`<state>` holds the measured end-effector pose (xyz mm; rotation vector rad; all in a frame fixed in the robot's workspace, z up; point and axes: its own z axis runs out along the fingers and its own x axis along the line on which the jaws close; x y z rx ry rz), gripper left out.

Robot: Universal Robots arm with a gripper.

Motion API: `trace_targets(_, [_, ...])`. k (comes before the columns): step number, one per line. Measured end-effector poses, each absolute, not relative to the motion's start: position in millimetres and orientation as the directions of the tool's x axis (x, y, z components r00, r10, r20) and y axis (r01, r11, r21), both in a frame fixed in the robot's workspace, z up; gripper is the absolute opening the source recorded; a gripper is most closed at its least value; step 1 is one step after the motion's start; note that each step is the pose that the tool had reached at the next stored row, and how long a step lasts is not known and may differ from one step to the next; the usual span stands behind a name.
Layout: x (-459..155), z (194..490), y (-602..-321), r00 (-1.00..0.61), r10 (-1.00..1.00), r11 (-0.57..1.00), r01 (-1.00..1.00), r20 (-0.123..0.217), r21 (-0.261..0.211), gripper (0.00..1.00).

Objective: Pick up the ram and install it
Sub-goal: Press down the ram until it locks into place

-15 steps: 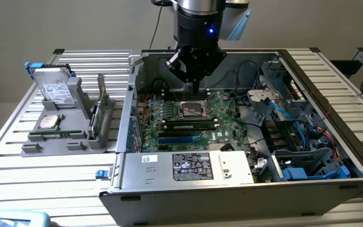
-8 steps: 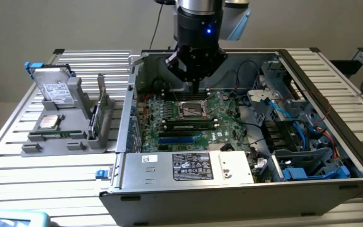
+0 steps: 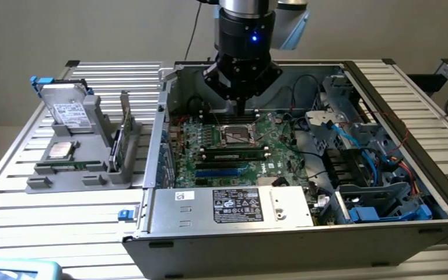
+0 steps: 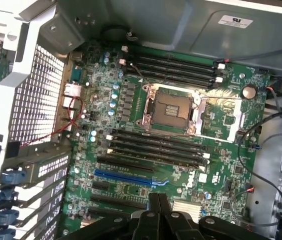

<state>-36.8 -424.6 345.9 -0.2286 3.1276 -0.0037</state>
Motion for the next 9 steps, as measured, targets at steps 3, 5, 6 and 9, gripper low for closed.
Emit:
trace_targets(3, [-36.8, 345.9, -424.6, -0.995, -0.097, 0.995, -0.097, -0.005, -0.003, 0.11])
trace_targets(5, [-36.8, 346.0, -424.6, -0.998, -0.065, 0.998, -0.065, -0.006, -0.003, 0.11])
trace_targets(6, [-36.8, 346.0, -424.6, -0.999, -0.050, 0.999, -0.050, -0.006, -0.003, 0.11])
trace_targets(9, [-36.8, 346.0, -424.5, -1.000, -0.005, 1.000, -0.005, -0.006, -0.002, 0.11])
